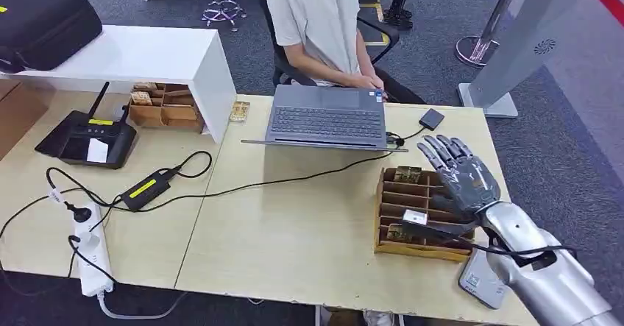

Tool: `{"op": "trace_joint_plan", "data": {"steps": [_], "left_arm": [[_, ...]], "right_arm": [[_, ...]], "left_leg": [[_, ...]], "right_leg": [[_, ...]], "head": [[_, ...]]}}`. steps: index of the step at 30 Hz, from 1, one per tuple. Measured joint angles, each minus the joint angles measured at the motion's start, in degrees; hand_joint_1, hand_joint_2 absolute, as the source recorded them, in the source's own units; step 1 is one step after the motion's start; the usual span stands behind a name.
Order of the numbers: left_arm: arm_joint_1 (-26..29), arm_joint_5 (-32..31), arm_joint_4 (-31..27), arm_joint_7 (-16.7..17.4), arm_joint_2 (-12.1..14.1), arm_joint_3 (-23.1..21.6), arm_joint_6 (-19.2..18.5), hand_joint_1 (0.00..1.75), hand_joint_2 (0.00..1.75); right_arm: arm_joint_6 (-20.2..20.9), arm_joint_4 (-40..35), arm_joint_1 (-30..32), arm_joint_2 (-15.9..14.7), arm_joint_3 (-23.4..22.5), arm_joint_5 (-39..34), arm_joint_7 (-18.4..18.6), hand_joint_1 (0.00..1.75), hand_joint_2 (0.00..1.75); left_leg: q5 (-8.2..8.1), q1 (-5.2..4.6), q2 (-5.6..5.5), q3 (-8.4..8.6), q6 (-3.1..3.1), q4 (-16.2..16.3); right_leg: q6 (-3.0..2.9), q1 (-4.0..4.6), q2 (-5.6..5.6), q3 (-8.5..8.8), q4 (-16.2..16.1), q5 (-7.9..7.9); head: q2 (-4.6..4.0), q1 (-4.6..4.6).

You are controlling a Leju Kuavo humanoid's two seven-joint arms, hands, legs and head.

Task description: Pass the card to the sensor for recognition and then transmit it.

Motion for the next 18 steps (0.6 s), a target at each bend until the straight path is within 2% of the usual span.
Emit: {"op": "trace_joint_plan", "data": {"steps": [18], "left_arm": [[0.1, 0.2, 0.0, 0.2, 0.0, 0.0, 0.7, 0.0, 1.75]], "right_arm": [[-0.7, -0.7, 3.2, -3.1, -4.1, -0.4, 0.1, 0.0, 1.75]], "left_leg": [[0.0, 0.0, 0.01, 0.01, 0.0, 0.0]], "right_leg": [[0.0, 0.0, 0.02, 0.01, 0.0, 0.0]], "head": [[0.0, 0.0]]}}
